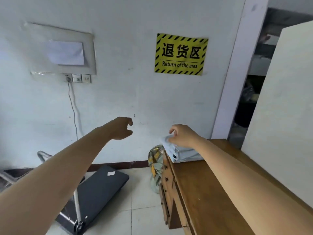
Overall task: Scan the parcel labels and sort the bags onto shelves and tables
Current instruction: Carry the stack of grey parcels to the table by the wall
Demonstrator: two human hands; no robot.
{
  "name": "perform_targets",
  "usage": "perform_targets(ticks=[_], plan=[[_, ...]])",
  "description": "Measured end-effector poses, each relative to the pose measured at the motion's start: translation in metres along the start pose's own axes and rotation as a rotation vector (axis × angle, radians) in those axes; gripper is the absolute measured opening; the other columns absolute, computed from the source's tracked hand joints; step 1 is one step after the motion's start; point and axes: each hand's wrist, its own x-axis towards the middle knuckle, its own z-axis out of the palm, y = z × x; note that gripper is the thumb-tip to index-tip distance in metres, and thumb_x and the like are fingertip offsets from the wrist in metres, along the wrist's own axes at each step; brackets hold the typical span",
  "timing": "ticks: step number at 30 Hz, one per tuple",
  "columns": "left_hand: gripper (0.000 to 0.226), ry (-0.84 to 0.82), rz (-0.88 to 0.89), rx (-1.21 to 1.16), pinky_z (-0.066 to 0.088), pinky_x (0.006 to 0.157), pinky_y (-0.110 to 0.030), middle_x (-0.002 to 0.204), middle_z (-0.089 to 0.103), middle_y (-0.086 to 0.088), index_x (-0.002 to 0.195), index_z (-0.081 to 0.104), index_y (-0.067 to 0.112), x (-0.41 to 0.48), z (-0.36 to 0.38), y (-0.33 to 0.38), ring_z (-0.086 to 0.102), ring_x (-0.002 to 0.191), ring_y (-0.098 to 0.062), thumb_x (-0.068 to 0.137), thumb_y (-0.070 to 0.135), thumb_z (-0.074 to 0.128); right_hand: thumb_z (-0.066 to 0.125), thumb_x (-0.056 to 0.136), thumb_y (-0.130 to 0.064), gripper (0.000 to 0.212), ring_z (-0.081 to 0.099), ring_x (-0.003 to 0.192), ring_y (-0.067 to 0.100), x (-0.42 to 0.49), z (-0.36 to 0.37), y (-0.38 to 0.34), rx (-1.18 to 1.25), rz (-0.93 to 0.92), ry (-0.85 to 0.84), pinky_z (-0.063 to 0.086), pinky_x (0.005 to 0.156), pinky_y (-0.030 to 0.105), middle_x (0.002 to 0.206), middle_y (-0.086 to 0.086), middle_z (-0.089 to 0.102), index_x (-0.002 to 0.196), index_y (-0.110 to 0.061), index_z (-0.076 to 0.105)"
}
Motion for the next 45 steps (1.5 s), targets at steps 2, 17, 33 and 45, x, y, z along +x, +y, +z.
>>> perform_targets(ticks=[2,17,33,45], plan=[[0.039,-0.044,0.069,0.002,0.041,0.091,-0.030,0.123,0.057,-0.008,0.128,0.050,0.016,0.056,0.018,0.001,0.054,0.112,-0.025,0.092,0.028,0.055,0.063,0.085,-0.031,0.038,0.057,0.103,0.020,0.033,0.002,0.030,0.019,0.104,0.020,0.046,0.084,0.032,0.113,0.002,0.058,0.119,-0.015,0.058],[0.050,-0.354,0.399,0.004,0.044,0.096,-0.037,0.134,0.047,-0.014,0.138,0.037,0.013,0.404,0.231,0.047,0.050,0.120,-0.029,0.092,0.023,0.053,0.062,0.087,-0.018,0.032,0.056,0.071,0.019,0.228,0.102,0.238,0.728,0.915,0.203,0.044,0.063,0.026,0.081,0.009,0.057,0.116,-0.003,0.062],[0.115,-0.874,0.162,-0.302,0.035,0.108,-0.036,0.146,0.042,-0.013,0.142,0.030,0.004,0.603,0.413,0.083,0.041,0.133,-0.030,0.054,0.049,0.087,0.092,0.018,-0.062,0.127,0.065,0.104,0.022,0.301,0.232,0.356,1.336,1.545,0.751,0.054,0.092,0.040,0.116,0.002,0.065,0.127,-0.009,0.051],[0.071,-1.427,-0.039,-0.760,0.059,0.075,-0.037,0.111,0.069,-0.021,0.106,0.067,0.000,0.658,0.451,0.082,0.070,0.092,-0.032,0.043,0.021,0.093,0.083,0.069,-0.028,0.030,0.072,0.086,0.022,0.318,0.227,0.338,1.679,1.527,0.903,0.056,0.075,0.031,0.097,0.008,0.077,0.097,-0.017,0.077]])
